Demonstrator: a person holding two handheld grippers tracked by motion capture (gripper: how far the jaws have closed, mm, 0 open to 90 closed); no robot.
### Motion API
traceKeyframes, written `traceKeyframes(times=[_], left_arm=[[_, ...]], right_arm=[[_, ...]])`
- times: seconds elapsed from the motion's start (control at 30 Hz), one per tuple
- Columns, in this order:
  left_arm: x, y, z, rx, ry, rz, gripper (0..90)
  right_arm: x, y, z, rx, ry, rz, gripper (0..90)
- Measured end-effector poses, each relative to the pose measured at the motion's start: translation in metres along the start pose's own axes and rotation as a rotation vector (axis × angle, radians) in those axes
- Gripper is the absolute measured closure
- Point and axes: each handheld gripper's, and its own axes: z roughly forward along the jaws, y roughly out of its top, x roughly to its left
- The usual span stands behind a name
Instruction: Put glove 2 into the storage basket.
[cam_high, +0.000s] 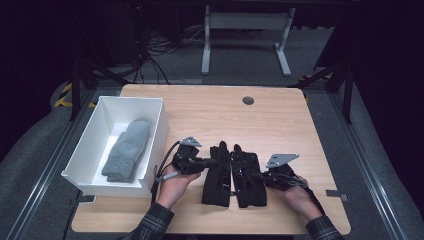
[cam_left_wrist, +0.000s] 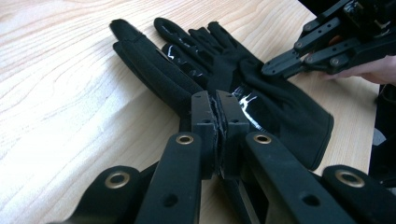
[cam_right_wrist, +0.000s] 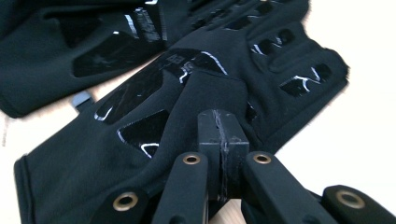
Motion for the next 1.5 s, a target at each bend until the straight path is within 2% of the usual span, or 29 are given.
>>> traceKeyframes(times=[0.27,0.6,0.77,1.0,1.17,1.3,1.37,1.5], left_arm=[[-0.002,0.009,-0.002,-0.018,-0.013,0.006,87.9],[-0.002,0.017,-0.002,-0.033,-0.038,-0.006,88.1],[-0.009,0.024,0.006,-0.033,-0.052,0.006,88.1],[-0.015,0.027,0.019,-0.008,-0.068,0.018,88.2],[-0.017,0.026,0.028,0.013,-0.063,0.028,88.2],[-0.017,0.026,0.028,0.014,-0.059,0.027,88.1],[-0.018,0.026,0.029,0.013,-0.062,0.028,88.2],[-0.021,0.026,0.033,0.016,-0.077,0.029,88.1]], right_arm=[[0.007,0.006,0.008,-0.005,0.043,-0.015,90.0],[0.017,0.018,0.022,-0.006,0.083,-0.041,90.0],[0.023,0.025,0.03,-0.007,0.091,-0.064,90.0],[0.026,0.03,0.038,-0.019,0.107,-0.067,90.0],[0.029,0.034,0.044,-0.032,0.118,-0.068,90.0],[0.028,0.033,0.035,-0.045,0.096,-0.08,90.0],[0.021,0.03,0.023,-0.071,0.081,-0.053,90.0],[0.013,0.023,0.023,-0.032,0.069,-0.037,90.0]])
